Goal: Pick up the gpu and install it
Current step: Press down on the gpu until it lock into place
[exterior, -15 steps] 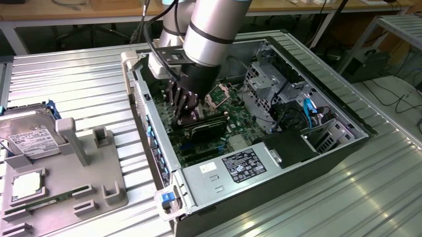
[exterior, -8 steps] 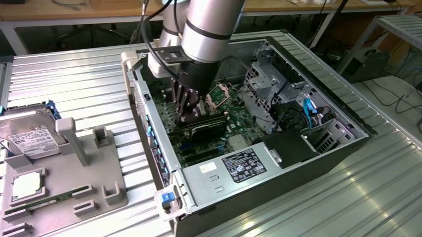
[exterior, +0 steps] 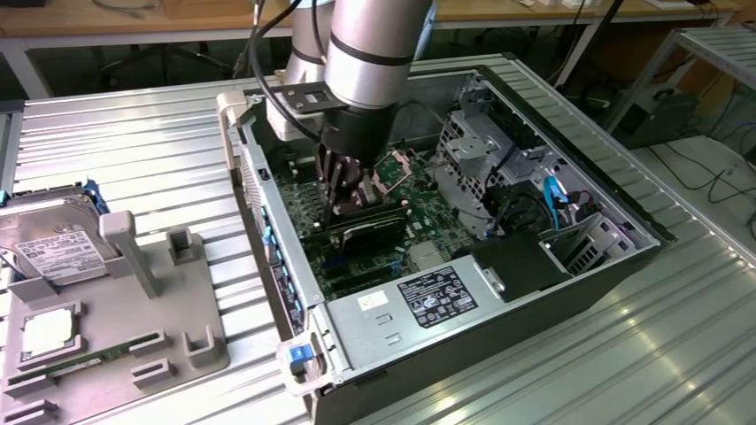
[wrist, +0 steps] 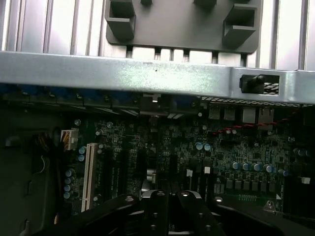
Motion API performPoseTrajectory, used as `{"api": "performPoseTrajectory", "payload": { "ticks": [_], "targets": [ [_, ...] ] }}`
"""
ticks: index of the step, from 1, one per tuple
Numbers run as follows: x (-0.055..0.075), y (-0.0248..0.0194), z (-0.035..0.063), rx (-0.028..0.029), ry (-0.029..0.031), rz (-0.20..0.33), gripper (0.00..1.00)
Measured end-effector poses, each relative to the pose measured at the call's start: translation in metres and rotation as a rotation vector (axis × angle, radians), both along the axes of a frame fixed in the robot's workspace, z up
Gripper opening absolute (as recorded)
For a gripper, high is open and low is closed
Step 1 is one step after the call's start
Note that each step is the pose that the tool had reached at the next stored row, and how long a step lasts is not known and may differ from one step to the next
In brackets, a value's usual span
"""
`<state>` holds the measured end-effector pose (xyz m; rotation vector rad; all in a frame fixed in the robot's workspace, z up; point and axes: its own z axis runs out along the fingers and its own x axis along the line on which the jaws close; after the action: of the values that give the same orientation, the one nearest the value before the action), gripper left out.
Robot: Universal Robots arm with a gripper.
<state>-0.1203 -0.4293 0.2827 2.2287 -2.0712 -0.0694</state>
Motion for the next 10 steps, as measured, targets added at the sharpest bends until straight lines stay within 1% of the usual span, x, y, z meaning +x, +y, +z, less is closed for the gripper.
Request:
{"api": "performPoseTrajectory", "payload": {
  "ticks": [1, 2, 3, 6, 10],
  "targets": [
    [0.0002, 0.0000, 0.0000, 0.0000, -0.0052, -0.005, 0.11],
    [0.0003, 0.0001, -0.0001, 0.0001, -0.0085, -0.011, 0.11],
    [0.0004, 0.0001, -0.0001, 0.0002, -0.0098, -0.020, 0.11],
    [0.0006, 0.0001, -0.0001, -0.0005, -0.0103, -0.051, 0.11],
    [0.0018, -0.0001, -0.0003, -0.0002, -0.0106, -0.064, 0.11]
  ]
}}
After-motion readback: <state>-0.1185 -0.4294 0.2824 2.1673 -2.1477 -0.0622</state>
